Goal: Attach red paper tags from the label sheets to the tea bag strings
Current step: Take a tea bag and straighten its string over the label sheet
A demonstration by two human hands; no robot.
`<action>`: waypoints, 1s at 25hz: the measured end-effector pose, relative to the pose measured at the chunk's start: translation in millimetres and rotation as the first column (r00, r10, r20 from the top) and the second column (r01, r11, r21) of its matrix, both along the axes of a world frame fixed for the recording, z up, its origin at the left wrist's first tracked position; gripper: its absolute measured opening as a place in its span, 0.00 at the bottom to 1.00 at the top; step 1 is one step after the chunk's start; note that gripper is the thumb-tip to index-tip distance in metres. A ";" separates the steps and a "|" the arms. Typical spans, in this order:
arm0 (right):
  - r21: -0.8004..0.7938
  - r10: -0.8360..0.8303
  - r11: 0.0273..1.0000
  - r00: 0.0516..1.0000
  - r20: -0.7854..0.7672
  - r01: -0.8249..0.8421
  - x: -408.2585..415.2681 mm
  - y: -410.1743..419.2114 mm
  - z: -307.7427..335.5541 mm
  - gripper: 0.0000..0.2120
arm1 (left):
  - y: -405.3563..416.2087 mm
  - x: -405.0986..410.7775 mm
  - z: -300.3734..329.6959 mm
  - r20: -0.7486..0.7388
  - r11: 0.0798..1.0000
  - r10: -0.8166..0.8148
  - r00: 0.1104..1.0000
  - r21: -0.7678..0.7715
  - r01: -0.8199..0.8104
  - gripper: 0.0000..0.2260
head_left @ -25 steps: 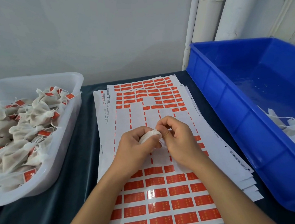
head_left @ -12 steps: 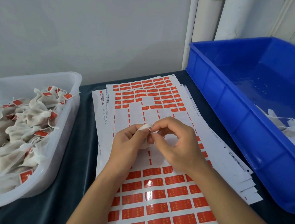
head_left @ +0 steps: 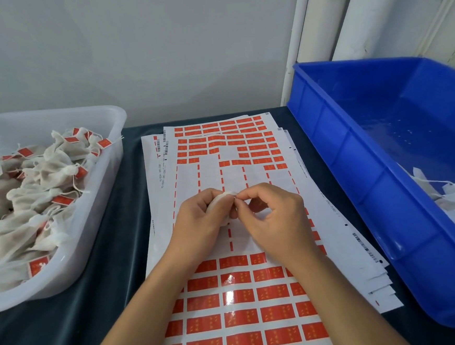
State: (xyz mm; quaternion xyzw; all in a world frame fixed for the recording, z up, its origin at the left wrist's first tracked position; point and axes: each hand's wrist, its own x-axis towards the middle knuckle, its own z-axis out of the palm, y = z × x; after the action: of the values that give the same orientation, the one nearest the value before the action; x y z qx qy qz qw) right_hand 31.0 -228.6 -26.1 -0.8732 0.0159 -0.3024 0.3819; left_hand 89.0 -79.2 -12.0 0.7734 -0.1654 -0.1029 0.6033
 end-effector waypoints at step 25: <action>0.286 0.118 0.953 0.991 -0.054 -0.098 2.9 3.5 4.6 0.03 | 1.1 -3.6 8.8 -0.013 0.995 -0.025 1.000 -0.100 0.024 0.05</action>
State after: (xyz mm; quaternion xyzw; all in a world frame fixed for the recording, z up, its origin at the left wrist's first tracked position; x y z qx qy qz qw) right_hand 33.9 -225.1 -21.4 -0.8194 0.0245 -0.2446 0.5178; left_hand 85.4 -78.2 -3.2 0.7395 -0.1756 -0.1073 0.6409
